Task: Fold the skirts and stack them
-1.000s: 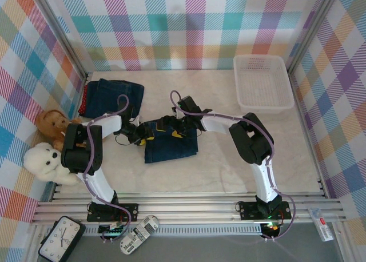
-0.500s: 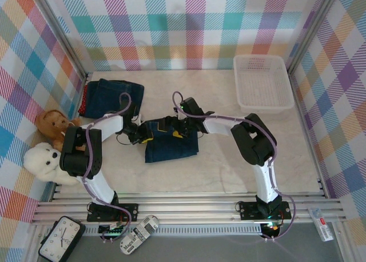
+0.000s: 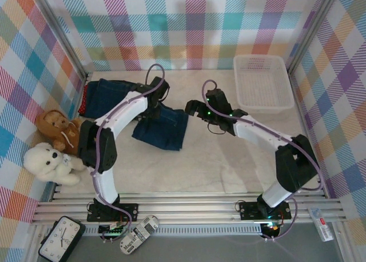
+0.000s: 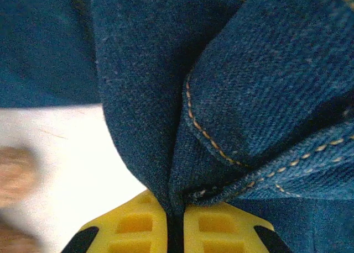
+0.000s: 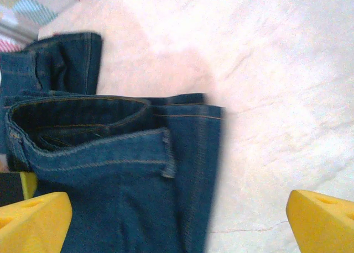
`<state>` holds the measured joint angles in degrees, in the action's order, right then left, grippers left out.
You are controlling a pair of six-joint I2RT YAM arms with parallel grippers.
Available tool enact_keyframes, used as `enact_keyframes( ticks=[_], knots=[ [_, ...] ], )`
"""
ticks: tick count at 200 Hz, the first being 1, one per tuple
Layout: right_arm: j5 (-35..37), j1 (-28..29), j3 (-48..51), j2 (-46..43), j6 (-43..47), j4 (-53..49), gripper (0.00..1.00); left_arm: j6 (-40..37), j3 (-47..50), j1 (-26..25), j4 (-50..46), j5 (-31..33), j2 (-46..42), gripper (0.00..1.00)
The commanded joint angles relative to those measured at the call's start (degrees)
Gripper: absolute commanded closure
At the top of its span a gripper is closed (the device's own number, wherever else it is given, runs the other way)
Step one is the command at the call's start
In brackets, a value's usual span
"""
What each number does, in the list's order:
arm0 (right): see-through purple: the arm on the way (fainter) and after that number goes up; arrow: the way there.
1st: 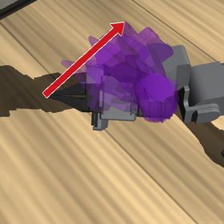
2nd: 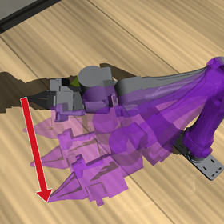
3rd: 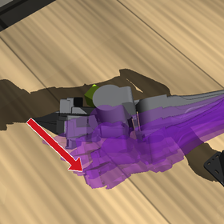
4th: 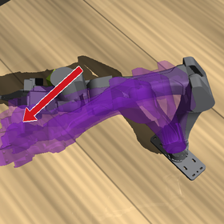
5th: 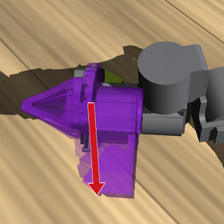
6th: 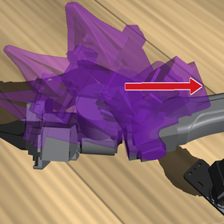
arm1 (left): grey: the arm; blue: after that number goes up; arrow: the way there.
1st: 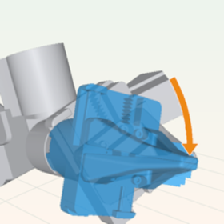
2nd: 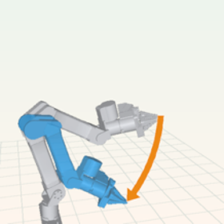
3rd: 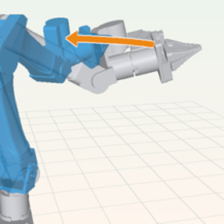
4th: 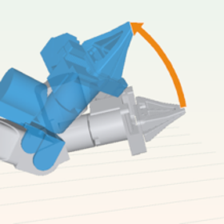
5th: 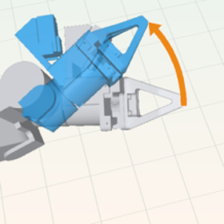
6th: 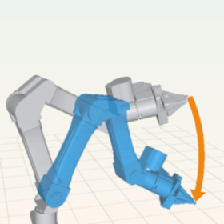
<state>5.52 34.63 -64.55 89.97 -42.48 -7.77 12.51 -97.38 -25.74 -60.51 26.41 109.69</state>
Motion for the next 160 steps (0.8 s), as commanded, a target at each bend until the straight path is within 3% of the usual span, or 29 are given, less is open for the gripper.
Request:
enact_keyframes(
  ticks=[1, 29, 55, 100, 139, 160],
  knots=[
    [5.84, -0.17, 2.53, -2.00, 1.70, -3.04, 0.01, -7.55, -9.95, 0.83, -11.20, 18.72, 4.70, 1.00],
    [7.03, -0.68, 4.04, -3.42, 0.56, -3.49, 0.01, -16.34, -21.75, 4.65, -12.10, 17.63, 8.19, 1.00],
    [6.74, -0.93, 4.11, -3.50, 0.60, -3.74, 0.01, -23.53, -33.67, 10.38, -13.41, 11.79, 11.15, 1.00],
    [5.64, -1.16, 0.91, -3.06, 2.82, -8.00, 0.01, -33.99, -44.48, 23.45, -13.41, -10.12, 13.28, 1.00],
    [6.23, -1.15, -0.37, -4.06, 3.75, -12.40, 0.01, -33.71, -46.14, 36.42, -10.36, -28.26, 18.80, 1.00],
    [7.97, -1.23, -0.42, -5.42, 4.04, -14.76, 0.01, -36.00, -46.37, 38.57, -9.87, -32.10, 22.50, 1.00]
  ],
)
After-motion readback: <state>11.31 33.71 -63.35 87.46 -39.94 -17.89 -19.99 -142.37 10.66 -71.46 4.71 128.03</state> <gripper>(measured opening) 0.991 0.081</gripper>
